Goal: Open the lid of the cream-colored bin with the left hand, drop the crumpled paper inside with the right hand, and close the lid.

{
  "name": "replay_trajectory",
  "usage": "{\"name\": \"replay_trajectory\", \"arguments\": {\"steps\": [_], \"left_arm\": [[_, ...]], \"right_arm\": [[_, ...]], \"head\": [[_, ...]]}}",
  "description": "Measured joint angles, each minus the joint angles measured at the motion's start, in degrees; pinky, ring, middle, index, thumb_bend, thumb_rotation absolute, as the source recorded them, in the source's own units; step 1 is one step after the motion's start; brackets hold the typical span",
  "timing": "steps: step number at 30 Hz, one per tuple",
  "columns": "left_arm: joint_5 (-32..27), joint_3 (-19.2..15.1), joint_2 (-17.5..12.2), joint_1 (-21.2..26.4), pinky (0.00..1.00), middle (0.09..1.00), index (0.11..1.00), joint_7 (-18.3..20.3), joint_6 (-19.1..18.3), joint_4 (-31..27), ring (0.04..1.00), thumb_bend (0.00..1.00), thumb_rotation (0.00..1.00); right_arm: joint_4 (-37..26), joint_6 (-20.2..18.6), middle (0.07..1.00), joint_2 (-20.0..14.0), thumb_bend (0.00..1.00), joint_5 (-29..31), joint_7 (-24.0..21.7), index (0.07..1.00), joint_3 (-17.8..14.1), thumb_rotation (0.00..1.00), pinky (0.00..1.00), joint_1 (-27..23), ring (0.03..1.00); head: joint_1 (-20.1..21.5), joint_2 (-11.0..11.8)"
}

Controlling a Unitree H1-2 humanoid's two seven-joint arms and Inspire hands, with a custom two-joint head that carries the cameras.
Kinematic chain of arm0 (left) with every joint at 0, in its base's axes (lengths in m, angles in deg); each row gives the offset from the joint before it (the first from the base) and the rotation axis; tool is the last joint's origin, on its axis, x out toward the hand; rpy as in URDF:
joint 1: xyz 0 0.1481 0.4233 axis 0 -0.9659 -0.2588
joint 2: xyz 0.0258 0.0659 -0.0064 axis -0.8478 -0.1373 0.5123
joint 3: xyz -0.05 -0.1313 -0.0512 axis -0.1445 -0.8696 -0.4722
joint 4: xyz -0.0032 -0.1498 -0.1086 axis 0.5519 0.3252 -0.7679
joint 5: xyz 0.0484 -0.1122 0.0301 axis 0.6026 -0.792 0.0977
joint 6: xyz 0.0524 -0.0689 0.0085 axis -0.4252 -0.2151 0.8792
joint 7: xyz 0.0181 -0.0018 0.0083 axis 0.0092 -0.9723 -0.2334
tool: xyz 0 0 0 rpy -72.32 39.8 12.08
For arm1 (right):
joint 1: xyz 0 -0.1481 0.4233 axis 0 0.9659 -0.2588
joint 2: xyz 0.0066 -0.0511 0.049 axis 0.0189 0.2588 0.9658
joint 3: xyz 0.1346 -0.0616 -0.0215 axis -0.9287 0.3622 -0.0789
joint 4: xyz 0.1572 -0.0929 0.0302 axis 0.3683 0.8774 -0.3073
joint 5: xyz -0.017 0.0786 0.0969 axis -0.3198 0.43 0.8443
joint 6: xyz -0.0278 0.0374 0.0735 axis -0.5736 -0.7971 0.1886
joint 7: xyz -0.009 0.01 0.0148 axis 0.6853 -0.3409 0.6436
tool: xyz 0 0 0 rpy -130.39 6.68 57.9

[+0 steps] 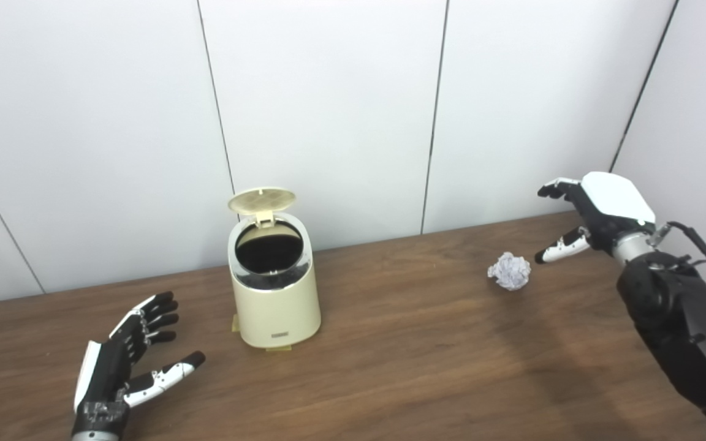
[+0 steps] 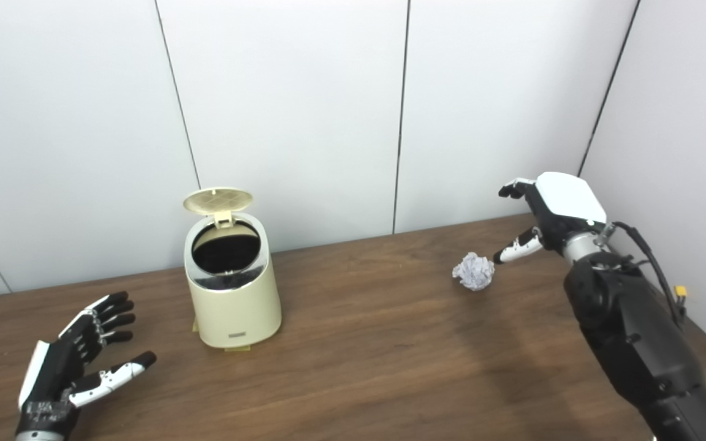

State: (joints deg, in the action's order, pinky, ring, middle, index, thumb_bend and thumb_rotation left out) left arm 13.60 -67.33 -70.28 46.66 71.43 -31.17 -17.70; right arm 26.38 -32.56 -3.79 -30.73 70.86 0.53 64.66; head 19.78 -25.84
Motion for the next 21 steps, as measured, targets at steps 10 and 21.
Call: {"name": "replay_trajectory", "arguments": {"steps": [10, 21], "left_arm": [[0.0, 0.1, 0.0, 0.0, 0.68, 0.812, 0.85, 0.1, 0.0, 0.0, 0.777, 0.72, 0.0], [0.1, 0.1, -0.1, -0.1, 0.7, 0.816, 0.853, 0.2, 0.0, -0.4, 0.792, 0.72, 0.02]], "right_arm": [[10.3, 0.3, 0.78, 0.2, 0.87, -0.3, -3.7, 0.78, 5.1, 0.25, 0.69, -4.1, 0.811], [20.0, 2.6, 0.768, 2.5, 0.87, -0.4, -1.2, 0.792, 9.9, 0.32, 0.68, -7.3, 0.791]], "head": [[-0.4, -0.4], [-0.6, -0.6]]}}
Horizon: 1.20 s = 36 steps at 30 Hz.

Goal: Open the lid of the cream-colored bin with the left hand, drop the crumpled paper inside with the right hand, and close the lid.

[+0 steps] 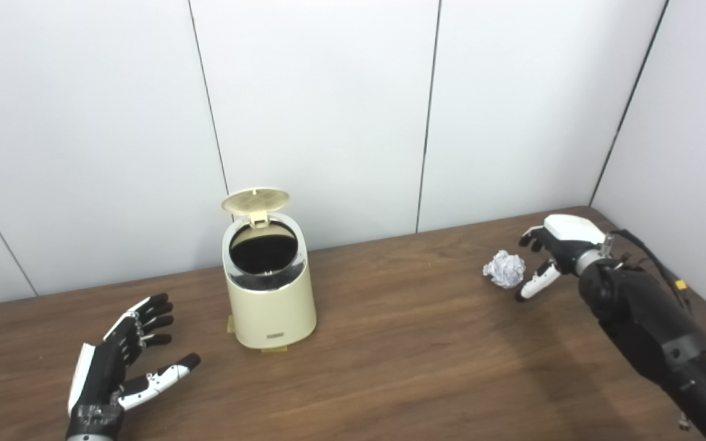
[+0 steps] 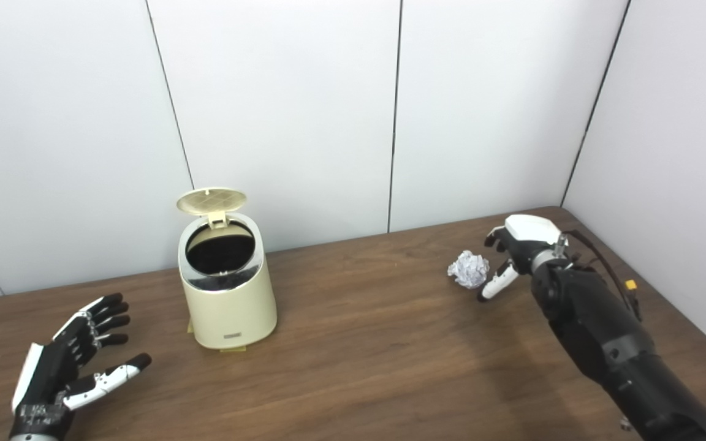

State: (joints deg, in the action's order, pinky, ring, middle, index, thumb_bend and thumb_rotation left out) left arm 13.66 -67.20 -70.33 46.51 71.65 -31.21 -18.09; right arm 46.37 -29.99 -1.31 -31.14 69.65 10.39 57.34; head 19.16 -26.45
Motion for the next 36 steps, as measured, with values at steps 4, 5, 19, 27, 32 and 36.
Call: {"name": "replay_trajectory", "arguments": {"steps": [4, 5, 19, 27, 32, 36], "left_arm": [[-0.1, 0.0, 0.0, 0.0, 0.67, 0.81, 0.849, 0.1, -0.1, 0.0, 0.775, 0.72, 0.02], [-0.1, 0.0, 0.0, 0.0, 0.67, 0.809, 0.849, 0.1, -0.1, 0.0, 0.775, 0.72, 0.02], [0.7, 0.2, 0.0, -0.1, 0.69, 0.8, 0.846, 0.0, -0.1, 0.0, 0.769, 0.72, 0.03], [0.7, 0.3, 0.0, -0.1, 0.68, 0.805, 0.842, 0.1, -0.1, -0.1, 0.774, 0.72, 0.04], [0.8, 0.5, 0.0, -0.2, 0.68, 0.806, 0.843, 0.1, -0.1, -0.3, 0.778, 0.71, 0.06], [0.8, 0.6, 0.0, -0.2, 0.67, 0.808, 0.843, 0.1, -0.1, -0.3, 0.774, 0.7, 0.05]], "right_arm": [[1.0, 0.2, 0.744, 0.2, 0.86, 0.0, 1.3, 0.782, 0.4, 0.27, 0.65, -0.9, 0.764], [1.1, 0.3, 0.744, 0.2, 0.86, 0.1, 1.6, 0.784, 0.5, 0.27, 0.65, -0.9, 0.763], [1.3, 2.3, 0.68, 0.5, 0.81, 0.4, 3.7, 0.679, 1.1, 0.17, 0.62, -0.7, 0.672], [0.8, 3.8, 0.529, 0.1, 0.53, 0.6, 3.7, 0.476, 2.9, 0.0, 0.56, -1.2, 0.592], [-0.4, 3.7, 0.541, -0.5, 0.52, -1.0, 2.8, 0.471, 3.9, 0.0, 0.65, -1.1, 0.643], [-1.8, 3.6, 0.549, -1.0, 0.52, -2.5, 1.2, 0.466, 4.9, 0.0, 0.72, -1.0, 0.682]], "head": [[0.0, 0.0], [0.0, -0.1], [-0.1, -0.4], [-0.4, -1.1], [-0.4, -1.3], [-0.5, -1.5]]}}
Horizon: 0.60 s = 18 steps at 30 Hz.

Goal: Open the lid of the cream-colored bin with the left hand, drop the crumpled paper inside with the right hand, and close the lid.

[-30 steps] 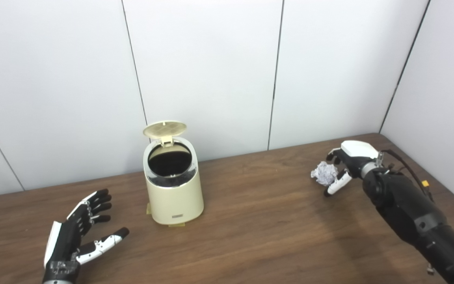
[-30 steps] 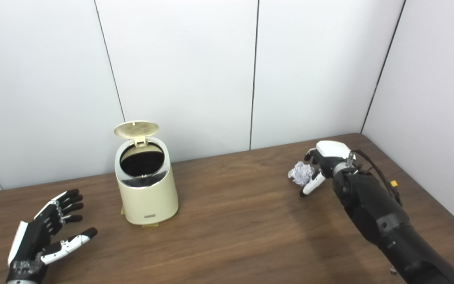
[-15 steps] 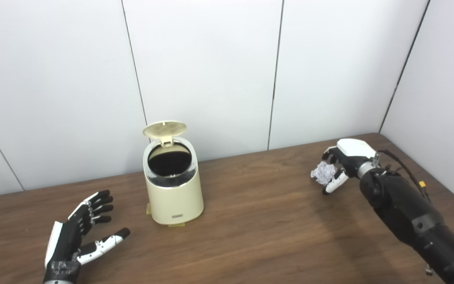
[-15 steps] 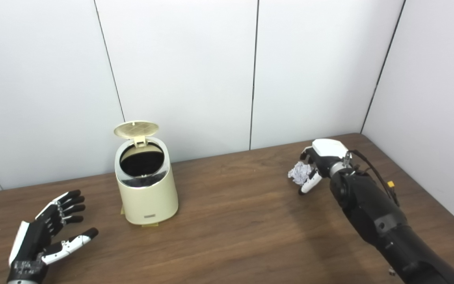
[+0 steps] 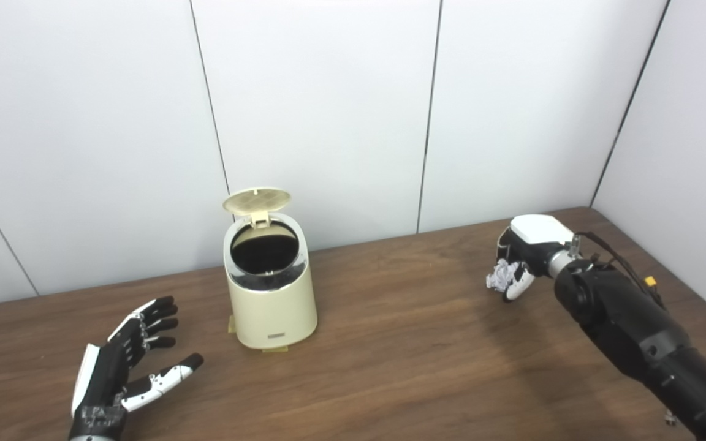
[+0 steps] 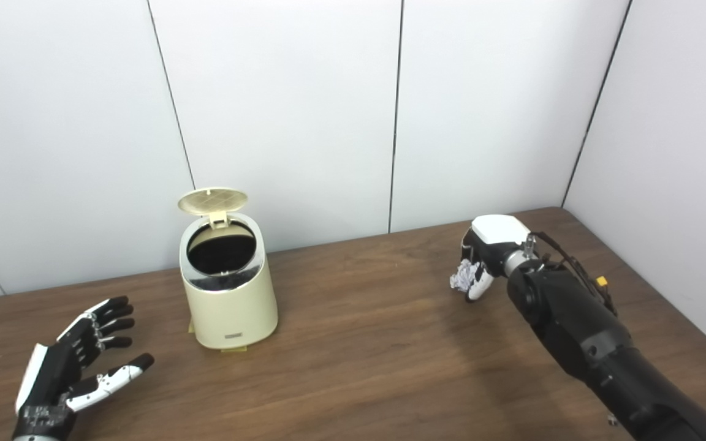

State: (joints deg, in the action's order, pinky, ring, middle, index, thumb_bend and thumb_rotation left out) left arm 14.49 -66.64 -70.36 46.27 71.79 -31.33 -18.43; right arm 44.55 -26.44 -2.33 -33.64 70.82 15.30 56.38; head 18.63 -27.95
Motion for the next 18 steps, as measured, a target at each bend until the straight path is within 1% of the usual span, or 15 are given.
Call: {"name": "replay_trajectory", "arguments": {"steps": [4, 5, 7, 8, 10, 11, 12, 14, 15, 18], "left_arm": [[0.0, 0.2, 0.0, 0.0, 0.68, 0.811, 0.845, 0.2, -0.3, -0.1, 0.778, 0.69, 0.02], [0.0, 0.2, 0.0, 0.0, 0.67, 0.809, 0.845, 0.2, -0.3, -0.1, 0.775, 0.69, 0.03], [0.0, 0.3, 0.0, -0.2, 0.67, 0.812, 0.848, 0.2, -0.4, -0.4, 0.778, 0.68, 0.03], [0.0, 0.4, 0.0, -0.3, 0.67, 0.812, 0.851, 0.2, -0.4, -0.6, 0.777, 0.68, 0.03], [0.1, 0.5, 0.0, -0.5, 0.67, 0.809, 0.848, 0.2, -0.5, -0.8, 0.776, 0.69, 0.03], [0.2, 0.6, -0.1, -0.6, 0.66, 0.802, 0.845, 0.2, -0.6, -0.9, 0.765, 0.69, 0.04], [0.3, 0.6, -0.1, -0.6, 0.67, 0.802, 0.846, 0.1, -0.6, -0.9, 0.767, 0.69, 0.04], [0.4, 0.7, -0.1, -0.6, 0.68, 0.805, 0.85, 0.1, -0.7, -0.9, 0.773, 0.7, 0.04], [0.4, 0.8, 0.0, -0.6, 0.69, 0.807, 0.853, 0.2, -0.7, -0.9, 0.778, 0.7, 0.04], [0.4, 0.9, 0.0, -0.5, 0.7, 0.806, 0.853, 0.2, -0.8, -0.9, 0.777, 0.7, 0.05]], "right_arm": [[-1.5, 0.4, 0.548, -1.3, 0.52, -3.2, -0.5, 0.468, 1.9, 0.0, 0.74, 0.2, 0.705], [-1.6, 0.7, 0.54, -1.6, 0.52, -3.8, -0.5, 0.47, 2.0, 0.0, 0.73, 0.2, 0.699], [-2.2, 1.5, 0.516, -2.2, 0.53, -4.8, 0.4, 0.478, 1.9, 0.0, 0.68, 0.7, 0.655], [-2.9, 2.2, 0.488, -2.6, 0.53, -4.9, 1.0, 0.488, 1.7, 0.0, 0.64, 1.2, 0.621], [-5.3, 3.6, 0.489, -2.9, 0.53, -4.5, 3.2, 0.486, 0.5, 0.0, 0.63, 2.1, 0.61], [-6.9, 4.3, 0.494, -2.6, 0.53, -3.9, 4.1, 0.483, -0.6, 0.0, 0.62, 2.5, 0.618], [-8.6, 4.5, 0.499, -2.2, 0.53, -3.4, 4.7, 0.48, -1.6, 0.0, 0.64, 2.8, 0.645], [-12.1, 4.8, 0.478, -0.7, 0.53, -1.6, 5.2, 0.488, -4.2, 0.0, 0.62, 2.8, 0.623], [-13.7, 5.0, 0.463, 0.1, 0.53, -0.4, 5.6, 0.493, -5.4, 0.0, 0.59, 2.8, 0.587], [-17.5, 4.9, 0.459, 3.4, 0.53, 2.5, 5.5, 0.495, -7.7, 0.0, 0.57, 2.0, 0.579]], "head": [[-0.4, 0.0], [-0.6, 0.0], [-0.9, 0.0], [-1.1, 0.1], [-1.2, 0.1], [-1.2, 0.1], [-1.2, 0.1], [-1.5, 0.3], [-1.7, 0.3], [-2.3, 0.4]]}}
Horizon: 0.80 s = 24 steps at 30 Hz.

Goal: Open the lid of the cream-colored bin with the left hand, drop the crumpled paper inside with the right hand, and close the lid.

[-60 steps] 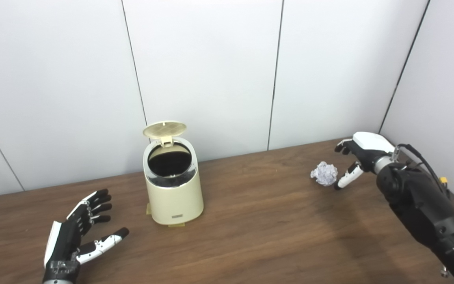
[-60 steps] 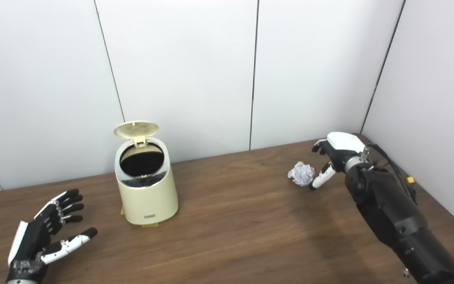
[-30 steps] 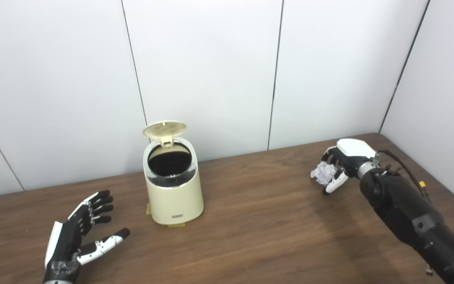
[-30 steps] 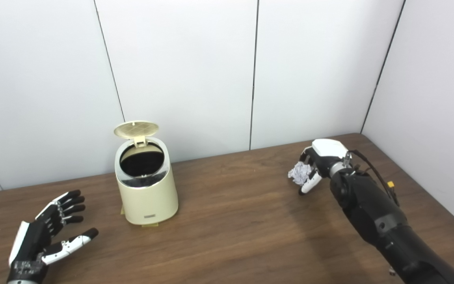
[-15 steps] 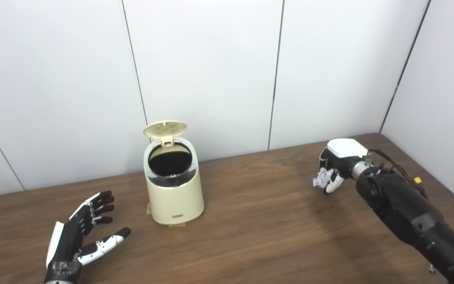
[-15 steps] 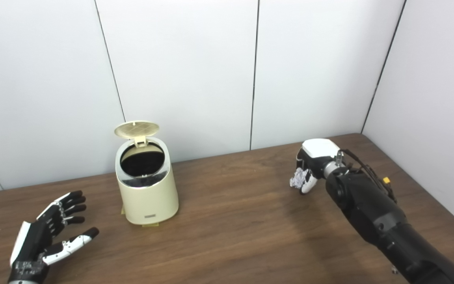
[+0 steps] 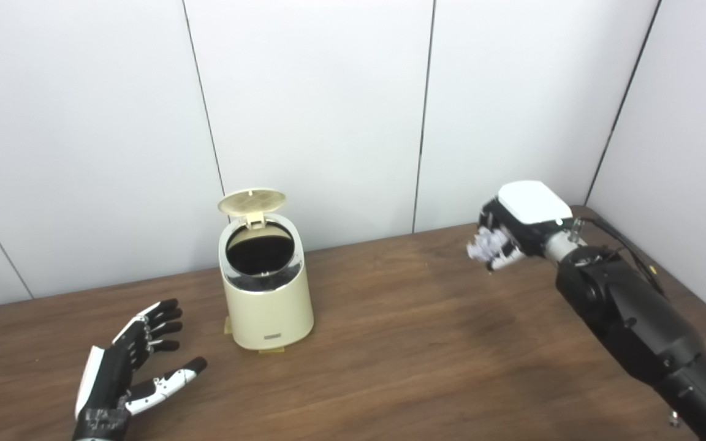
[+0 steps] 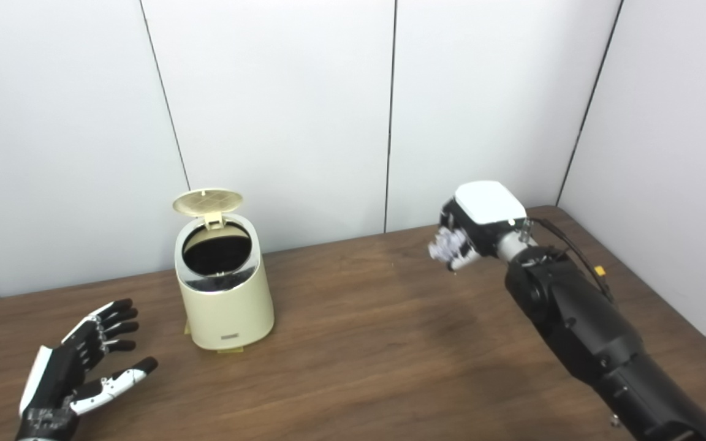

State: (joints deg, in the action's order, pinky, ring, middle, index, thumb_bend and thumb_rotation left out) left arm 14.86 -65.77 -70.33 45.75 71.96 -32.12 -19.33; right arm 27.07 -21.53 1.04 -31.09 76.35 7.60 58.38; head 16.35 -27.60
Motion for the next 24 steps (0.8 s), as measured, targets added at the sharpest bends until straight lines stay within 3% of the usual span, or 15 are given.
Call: {"name": "replay_trajectory", "arguments": {"steps": [5, 8, 10, 13, 17, 20, 22, 24], "left_arm": [[0.0, 0.2, 0.5, 0.2, 0.67, 0.805, 0.852, 0.0, -0.4, 0.0, 0.773, 0.71, 0.07], [-0.1, 0.2, 0.8, 0.2, 0.67, 0.806, 0.856, 0.0, -1.4, 0.0, 0.774, 0.71, 0.07], [-0.1, 0.4, 0.9, 0.2, 0.66, 0.801, 0.853, 0.0, -1.5, -0.2, 0.765, 0.71, 0.07], [-0.1, 0.7, 1.1, 0.2, 0.65, 0.798, 0.849, -0.1, -1.7, -0.3, 0.759, 0.71, 0.06], [0.7, 0.8, 1.4, 0.2, 0.64, 0.798, 0.844, -0.4, -1.7, -0.4, 0.754, 0.71, 0.04], [1.4, 0.9, 1.8, 0.2, 0.67, 0.804, 0.847, -0.5, -1.7, -0.5, 0.771, 0.7, 0.04], [1.6, 1.0, 2.1, 0.2, 0.68, 0.803, 0.845, -0.6, -1.7, -0.6, 0.775, 0.71, 0.05], [1.8, 1.1, 2.5, 0.2, 0.69, 0.803, 0.843, -0.7, -1.7, -0.6, 0.775, 0.71, 0.06]], "right_arm": [[-5.4, -1.4, 0.473, 4.4, 0.53, 2.5, -2.0, 0.489, -0.8, 0.01, 0.49, -0.8, 0.52], [-8.9, -3.8, 0.522, 7.6, 0.53, 2.9, -3.7, 0.465, -1.0, 0.0, 0.5, -1.8, 0.561], [-9.9, -4.4, 0.435, 9.6, 0.53, 3.6, -3.9, 0.49, -1.0, 0.0, 0.42, -2.7, 0.475], [-9.9, -4.3, 0.429, 12.0, 0.53, 3.5, -3.6, 0.497, -0.5, 0.0, 0.4, -4.0, 0.45], [-9.7, -4.4, 0.465, 15.9, 0.53, 4.0, -3.2, 0.494, -0.4, 0.0, 0.46, -5.0, 0.504], [-9.2, -4.5, 0.425, 18.9, 0.53, 4.5, -3.2, 0.507, -0.1, 0.0, 0.39, -5.5, 0.416], [-7.8, -4.3, 0.416, 20.8, 0.52, 5.3, -2.7, 0.516, 0.0, 0.0, 0.25, -6.3, 0.304], [-5.7, -4.1, 0.42, 22.5, 0.53, 6.0, -1.4, 0.515, 0.0, 0.0, 0.26, -7.3, 0.314]], "head": [[-1.8, 0.1], [-3.2, 0.2], [-3.9, 0.2], [-4.9, 0.1], [-6.2, 0.2], [-7.5, 0.3], [-8.6, 0.4], [-9.4, 0.6]]}}
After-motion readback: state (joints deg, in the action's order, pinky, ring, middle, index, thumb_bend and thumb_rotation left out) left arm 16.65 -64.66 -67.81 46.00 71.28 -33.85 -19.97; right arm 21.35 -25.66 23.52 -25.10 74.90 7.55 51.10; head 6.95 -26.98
